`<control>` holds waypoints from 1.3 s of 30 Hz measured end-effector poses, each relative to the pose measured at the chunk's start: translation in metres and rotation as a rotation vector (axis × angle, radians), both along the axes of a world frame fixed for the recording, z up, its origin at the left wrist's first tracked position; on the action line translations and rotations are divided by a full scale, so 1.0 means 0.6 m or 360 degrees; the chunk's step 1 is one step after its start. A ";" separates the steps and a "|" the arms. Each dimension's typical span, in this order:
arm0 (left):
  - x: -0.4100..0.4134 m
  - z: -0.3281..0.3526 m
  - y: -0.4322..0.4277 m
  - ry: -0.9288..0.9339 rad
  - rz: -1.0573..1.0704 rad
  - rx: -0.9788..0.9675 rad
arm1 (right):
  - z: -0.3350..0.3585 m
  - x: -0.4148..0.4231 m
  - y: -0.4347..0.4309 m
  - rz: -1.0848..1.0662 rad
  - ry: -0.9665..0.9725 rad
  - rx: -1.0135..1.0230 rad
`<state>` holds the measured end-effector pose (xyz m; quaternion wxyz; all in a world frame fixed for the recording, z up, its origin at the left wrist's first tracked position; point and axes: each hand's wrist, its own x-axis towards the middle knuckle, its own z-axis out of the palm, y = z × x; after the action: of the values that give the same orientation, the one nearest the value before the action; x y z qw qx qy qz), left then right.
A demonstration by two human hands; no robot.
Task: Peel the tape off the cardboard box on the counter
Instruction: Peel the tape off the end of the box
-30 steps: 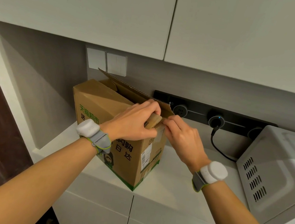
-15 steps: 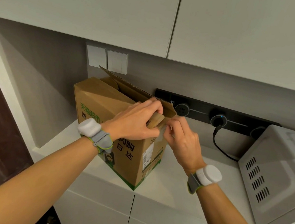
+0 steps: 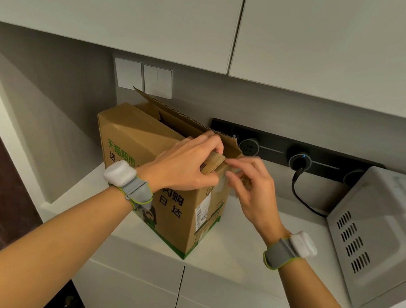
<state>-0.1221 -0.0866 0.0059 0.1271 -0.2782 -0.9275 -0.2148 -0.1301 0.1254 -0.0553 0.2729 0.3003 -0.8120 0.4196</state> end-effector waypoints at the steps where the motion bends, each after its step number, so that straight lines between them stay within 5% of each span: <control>1: 0.000 0.000 0.000 0.0000 -0.0002 0.0000 | 0.004 -0.002 0.000 0.0028 -0.0054 -0.0064; 13: 0.002 -0.002 -0.001 0.0006 -0.0009 -0.0001 | 0.018 -0.020 0.004 0.0203 -0.0135 -0.0226; 21: -0.001 -0.002 0.000 -0.0001 -0.0008 -0.0008 | 0.080 -0.042 0.016 0.0315 -0.0600 0.0014; 39: 0.004 0.002 0.001 -0.0030 0.0014 -0.0005 | 0.062 -0.032 -0.002 0.0116 -0.0278 0.0162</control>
<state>-0.1196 -0.0859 0.0071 0.1188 -0.2724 -0.9302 -0.2153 -0.1490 0.1242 -0.0183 0.1701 0.3055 -0.8415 0.4120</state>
